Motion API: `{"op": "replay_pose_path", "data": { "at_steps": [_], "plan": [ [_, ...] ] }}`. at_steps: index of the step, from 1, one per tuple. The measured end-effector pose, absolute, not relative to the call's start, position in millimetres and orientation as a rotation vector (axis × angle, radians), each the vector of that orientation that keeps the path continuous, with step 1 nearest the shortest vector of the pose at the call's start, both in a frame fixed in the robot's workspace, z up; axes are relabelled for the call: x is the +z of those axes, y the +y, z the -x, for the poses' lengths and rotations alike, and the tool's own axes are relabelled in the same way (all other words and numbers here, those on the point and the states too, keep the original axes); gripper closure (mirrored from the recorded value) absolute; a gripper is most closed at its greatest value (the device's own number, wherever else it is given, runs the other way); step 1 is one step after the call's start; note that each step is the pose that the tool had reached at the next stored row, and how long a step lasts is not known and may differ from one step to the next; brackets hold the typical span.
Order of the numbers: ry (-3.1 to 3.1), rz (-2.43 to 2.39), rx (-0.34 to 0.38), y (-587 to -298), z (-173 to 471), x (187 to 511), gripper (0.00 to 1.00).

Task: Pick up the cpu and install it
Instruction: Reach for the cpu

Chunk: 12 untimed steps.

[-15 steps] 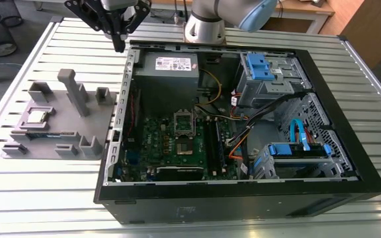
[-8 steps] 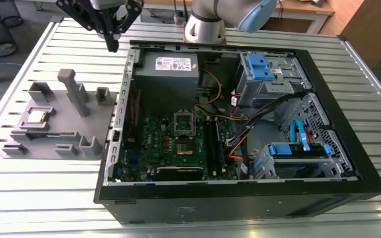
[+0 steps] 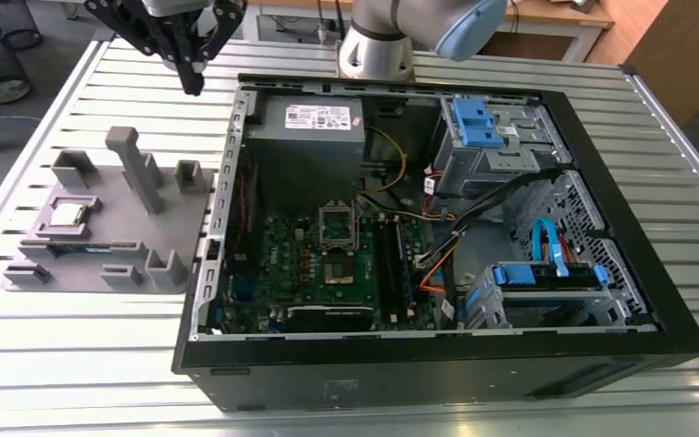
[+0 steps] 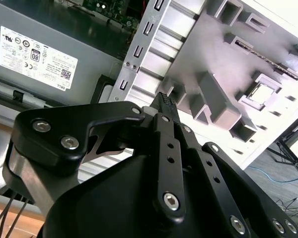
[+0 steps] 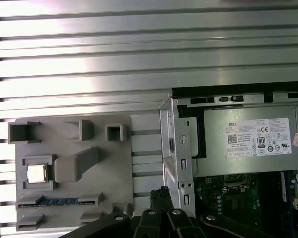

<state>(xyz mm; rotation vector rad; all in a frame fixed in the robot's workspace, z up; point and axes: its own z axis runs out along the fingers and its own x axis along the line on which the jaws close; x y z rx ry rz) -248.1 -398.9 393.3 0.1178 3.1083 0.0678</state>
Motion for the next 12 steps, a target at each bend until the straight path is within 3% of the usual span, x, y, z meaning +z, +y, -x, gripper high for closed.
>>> {"op": "replay_pose_path", "data": {
  "at_steps": [12],
  "plan": [
    [3.107,-0.118,0.068,-399,270,393,0.89]
  ]
}}
